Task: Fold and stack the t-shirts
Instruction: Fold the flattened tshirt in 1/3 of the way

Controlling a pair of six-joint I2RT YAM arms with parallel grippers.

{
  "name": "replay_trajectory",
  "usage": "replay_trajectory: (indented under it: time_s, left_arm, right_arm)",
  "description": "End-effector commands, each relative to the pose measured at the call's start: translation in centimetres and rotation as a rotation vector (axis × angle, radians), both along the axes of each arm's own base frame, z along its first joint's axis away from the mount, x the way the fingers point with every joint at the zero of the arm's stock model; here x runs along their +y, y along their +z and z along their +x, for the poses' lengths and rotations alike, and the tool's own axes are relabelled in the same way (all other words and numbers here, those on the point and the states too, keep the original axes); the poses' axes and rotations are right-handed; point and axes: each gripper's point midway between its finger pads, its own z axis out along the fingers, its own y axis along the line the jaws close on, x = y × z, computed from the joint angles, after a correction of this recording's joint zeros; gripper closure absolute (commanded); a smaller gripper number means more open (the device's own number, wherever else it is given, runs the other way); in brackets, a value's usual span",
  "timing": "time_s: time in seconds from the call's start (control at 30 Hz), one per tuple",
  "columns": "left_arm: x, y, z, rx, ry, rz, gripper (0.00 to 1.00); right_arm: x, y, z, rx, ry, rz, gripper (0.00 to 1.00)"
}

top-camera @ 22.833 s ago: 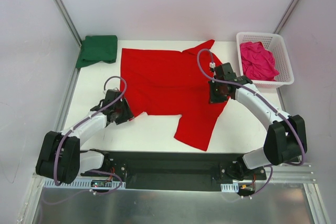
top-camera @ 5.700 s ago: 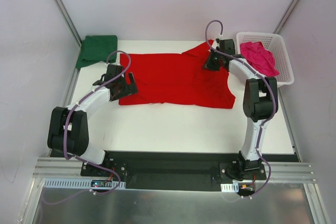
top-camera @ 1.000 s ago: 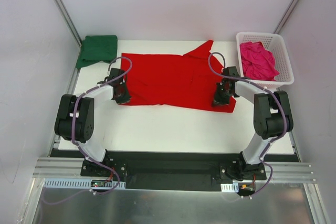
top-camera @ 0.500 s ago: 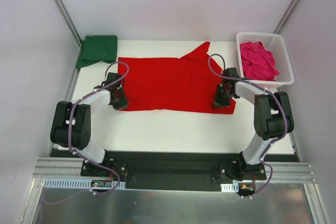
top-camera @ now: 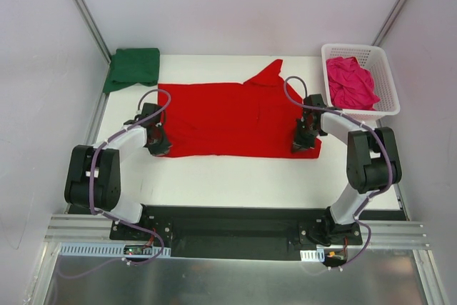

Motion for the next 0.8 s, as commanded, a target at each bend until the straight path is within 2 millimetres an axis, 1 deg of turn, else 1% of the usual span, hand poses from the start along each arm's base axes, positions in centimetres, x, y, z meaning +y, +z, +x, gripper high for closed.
replay_trajectory:
  time_s: [0.0, 0.13, 0.17, 0.2, 0.3, 0.43, 0.47, 0.53, 0.67, 0.73, 0.77]
  left_arm:
    - [2.5, 0.2, -1.6, 0.063, 0.042, 0.082, 1.0]
    - [3.0, 0.2, -1.5, 0.081, 0.038, 0.092, 1.0]
    - [3.1, 0.0, -1.6, 0.098, 0.038, 0.099, 1.0]
    - [3.3, 0.1, -1.3, 0.098, 0.042, 0.105, 1.0]
    - [3.9, 0.0, -1.6, 0.128, 0.045, 0.14, 1.0]
    - [4.1, 0.0, -1.7, 0.134, 0.051, 0.152, 1.0]
    - [4.2, 0.1, -1.7, 0.132, 0.053, 0.153, 1.0]
    - [4.3, 0.1, -1.9, 0.131, 0.06, 0.159, 1.0]
    - [4.9, 1.1, -2.0, 0.089, 0.08, 0.184, 1.0]
    - [5.2, 1.5, -2.3, 0.075, 0.094, 0.198, 1.0]
    - [5.1, 2.0, -2.2, 0.057, 0.098, 0.193, 1.0]
  right_arm:
    - [-2.3, 0.5, -1.6, 0.035, 0.008, -0.118, 0.97]
    - [-3.0, 0.6, -1.5, 0.04, 0.004, -0.146, 0.97]
    - [-3.1, 0.5, -1.6, 0.045, 0.001, -0.15, 0.97]
    - [-3.1, 0.5, -1.5, 0.046, 0.002, -0.152, 0.97]
    - [-3.4, 0.6, -1.4, 0.046, -0.004, -0.163, 0.97]
    - [-3.7, 0.7, -1.3, 0.052, -0.009, -0.173, 0.97]
    - [-4.3, 0.7, -1.2, 0.051, -0.017, -0.204, 0.97]
    - [-4.5, 0.8, -1.2, 0.046, -0.018, -0.214, 0.97]
    - [-5.1, 1.5, -1.0, 0.018, -0.03, -0.244, 0.97]
    - [-5.3, 2.1, -1.0, 0.0, -0.034, -0.255, 0.97]
    - [-5.2, 2.3, -0.9, -0.006, -0.036, -0.245, 0.97]
